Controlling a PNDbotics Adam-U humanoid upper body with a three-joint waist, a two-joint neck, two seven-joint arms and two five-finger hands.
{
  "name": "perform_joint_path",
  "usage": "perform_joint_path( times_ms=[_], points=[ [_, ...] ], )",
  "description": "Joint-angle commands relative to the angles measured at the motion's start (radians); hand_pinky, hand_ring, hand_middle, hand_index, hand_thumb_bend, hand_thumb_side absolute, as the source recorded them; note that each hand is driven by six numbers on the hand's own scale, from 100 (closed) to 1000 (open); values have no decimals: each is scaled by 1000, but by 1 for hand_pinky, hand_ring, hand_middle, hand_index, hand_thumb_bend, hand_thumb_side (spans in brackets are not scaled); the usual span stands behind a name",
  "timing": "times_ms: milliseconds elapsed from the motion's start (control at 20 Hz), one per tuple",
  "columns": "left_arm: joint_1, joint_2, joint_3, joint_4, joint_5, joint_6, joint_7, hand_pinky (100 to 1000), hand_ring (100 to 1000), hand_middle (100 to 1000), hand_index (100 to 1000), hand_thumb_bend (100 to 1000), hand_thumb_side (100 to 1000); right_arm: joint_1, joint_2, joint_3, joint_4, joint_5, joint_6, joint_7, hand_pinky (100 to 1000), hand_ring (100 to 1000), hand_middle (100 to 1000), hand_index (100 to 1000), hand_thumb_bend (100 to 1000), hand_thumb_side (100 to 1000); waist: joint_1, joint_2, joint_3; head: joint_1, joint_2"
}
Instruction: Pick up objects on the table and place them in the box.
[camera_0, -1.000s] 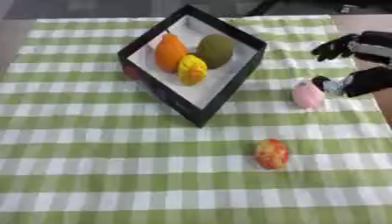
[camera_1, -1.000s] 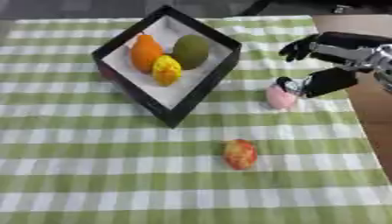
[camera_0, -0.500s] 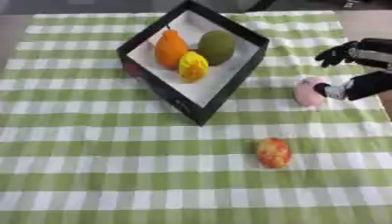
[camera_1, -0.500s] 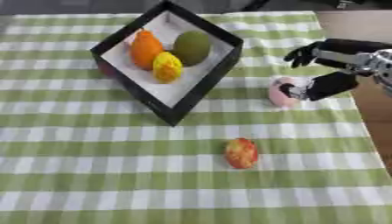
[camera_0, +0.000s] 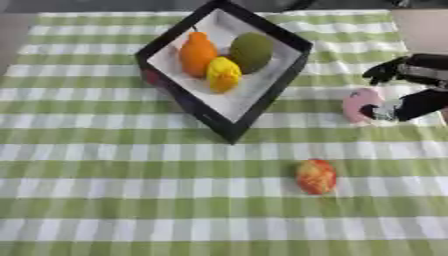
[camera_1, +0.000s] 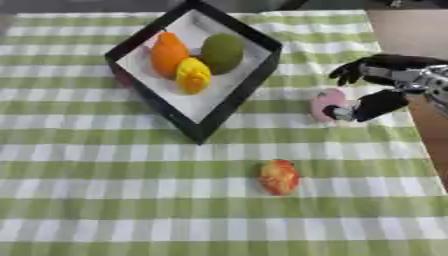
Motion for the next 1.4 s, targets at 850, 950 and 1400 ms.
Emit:
perform_joint_path(
  times_ms=[850,950,1400],
  points=[
    [-2,4,17,-17,13,-10,3,785,692,655,773,259,442,-45,39,-9,119,24,-29,-11,860,763,661,834,251,396,16,3,6,-8,-21],
    [-1,3,17,-17,13,-10,3,785,691,655,772,256,442,-54,44,-14,119,27,-29,-35,843,730,608,782,206,350,16,2,7,-8,-22],
    [2,-3,17,-20,14,-12,7,783,688,652,773,249,445,-74,58,-31,94,114,-44,-192,760,609,480,637,176,330,12,-2,9,-10,-26]
  ],
)
